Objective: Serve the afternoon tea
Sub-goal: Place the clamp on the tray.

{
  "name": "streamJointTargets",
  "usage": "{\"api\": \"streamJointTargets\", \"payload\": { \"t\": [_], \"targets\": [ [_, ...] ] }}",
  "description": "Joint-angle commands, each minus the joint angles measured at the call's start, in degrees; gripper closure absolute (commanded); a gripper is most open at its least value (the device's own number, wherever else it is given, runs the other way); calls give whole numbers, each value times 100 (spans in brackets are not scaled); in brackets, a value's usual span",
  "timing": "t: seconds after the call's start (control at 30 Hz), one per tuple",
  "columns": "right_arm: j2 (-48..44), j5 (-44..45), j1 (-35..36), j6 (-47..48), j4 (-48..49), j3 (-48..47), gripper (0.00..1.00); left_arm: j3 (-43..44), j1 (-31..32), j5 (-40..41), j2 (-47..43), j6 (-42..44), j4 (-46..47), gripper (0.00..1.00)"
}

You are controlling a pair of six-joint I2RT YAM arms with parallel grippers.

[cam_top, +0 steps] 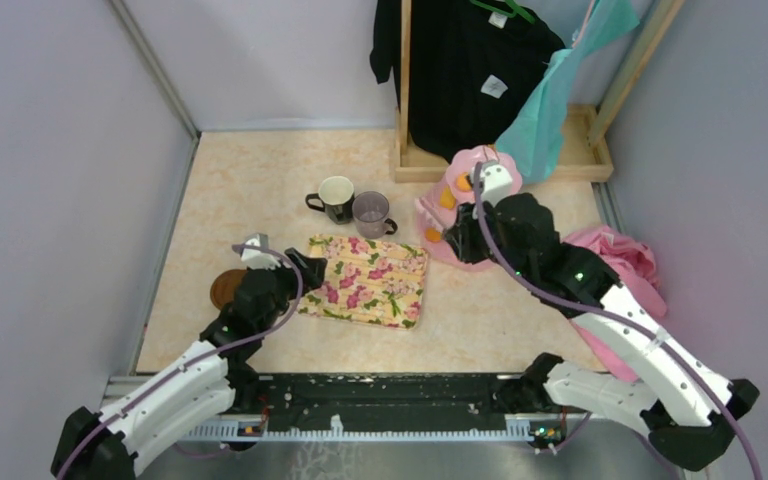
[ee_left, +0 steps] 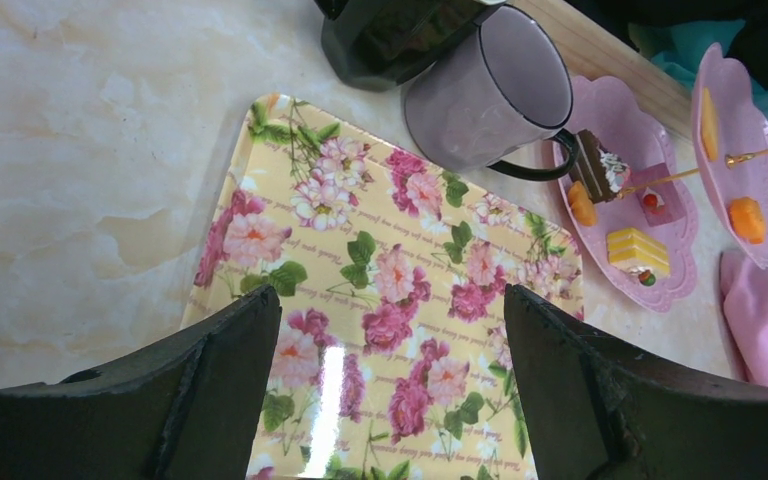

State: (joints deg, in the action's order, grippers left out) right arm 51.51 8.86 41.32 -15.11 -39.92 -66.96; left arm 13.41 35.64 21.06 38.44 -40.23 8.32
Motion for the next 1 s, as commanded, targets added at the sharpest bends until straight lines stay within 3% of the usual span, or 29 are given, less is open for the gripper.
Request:
{"api": "streamJointTargets", "payload": {
  "t": [0.0,0.23,0.5,0.83,0.97],
  "targets": [
    [203,249,739,35,981,461,77,114,16,76,-5,50,-226,12],
    [827,855,1485,-152,2289,1404,77,40,14,219,595,-145,-347,13],
    [1882,1276,1760,-393,3964,2308,76,91,-23,646,1590,-331,-366,13],
    [3379,1641,1944,-657,5264,2432,72,232,-232,707,2187,-552,-382,14],
    [3767,1611,2014,-804,5437,2413,64,177,-241,751,1962,-575,-421,14]
  ]
}}
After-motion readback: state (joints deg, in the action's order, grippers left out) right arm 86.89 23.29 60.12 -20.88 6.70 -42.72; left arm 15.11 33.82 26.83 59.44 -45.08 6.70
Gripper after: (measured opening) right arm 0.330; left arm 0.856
